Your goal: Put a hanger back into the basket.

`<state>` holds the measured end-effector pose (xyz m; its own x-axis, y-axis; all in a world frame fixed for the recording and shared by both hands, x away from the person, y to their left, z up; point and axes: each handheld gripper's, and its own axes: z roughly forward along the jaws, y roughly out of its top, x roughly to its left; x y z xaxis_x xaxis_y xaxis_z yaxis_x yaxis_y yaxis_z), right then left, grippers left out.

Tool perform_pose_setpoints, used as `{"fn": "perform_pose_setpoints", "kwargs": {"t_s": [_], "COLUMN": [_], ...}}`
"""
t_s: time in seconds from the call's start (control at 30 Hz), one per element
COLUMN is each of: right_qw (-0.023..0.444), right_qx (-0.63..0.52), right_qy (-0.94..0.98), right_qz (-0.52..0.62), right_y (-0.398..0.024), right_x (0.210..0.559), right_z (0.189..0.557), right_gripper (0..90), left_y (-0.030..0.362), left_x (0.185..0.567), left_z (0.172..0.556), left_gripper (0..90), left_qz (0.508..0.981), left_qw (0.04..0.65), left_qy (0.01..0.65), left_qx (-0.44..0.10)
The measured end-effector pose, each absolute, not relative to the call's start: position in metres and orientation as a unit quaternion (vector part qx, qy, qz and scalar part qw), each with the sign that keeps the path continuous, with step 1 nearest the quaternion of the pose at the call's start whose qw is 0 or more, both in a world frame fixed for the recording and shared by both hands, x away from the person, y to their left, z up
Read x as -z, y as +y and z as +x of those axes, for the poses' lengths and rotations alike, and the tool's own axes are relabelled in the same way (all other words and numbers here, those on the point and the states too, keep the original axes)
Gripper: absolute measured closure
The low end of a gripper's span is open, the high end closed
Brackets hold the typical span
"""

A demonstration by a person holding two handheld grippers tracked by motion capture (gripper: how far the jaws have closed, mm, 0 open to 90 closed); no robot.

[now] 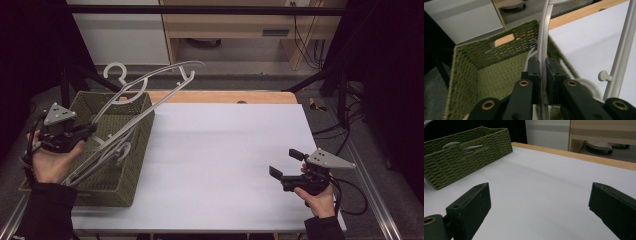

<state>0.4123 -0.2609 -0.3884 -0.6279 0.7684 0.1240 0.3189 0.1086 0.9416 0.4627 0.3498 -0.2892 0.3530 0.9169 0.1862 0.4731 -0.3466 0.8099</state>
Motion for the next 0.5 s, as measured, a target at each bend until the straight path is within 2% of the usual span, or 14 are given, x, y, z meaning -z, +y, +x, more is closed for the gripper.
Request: {"fn": "perform_pose_setpoints", "kwargs": {"t_s": [0.5], "right_qw": [0.204], "right_qx": [-0.545], "right_qy": [0.719], "right_qz": [0.38], "right_y": [-0.26], "right_x": [0.391], "right_z": [0.414], "right_gripper": [4.4], "left_y": [0.404], "left_x": [0.318], "left_z": [0.469], "left_gripper": [83.0], "left_qz": [0.739], "left_qw": [0.29], "left_qy": [0.5], "left_qx": [-0.345]}}
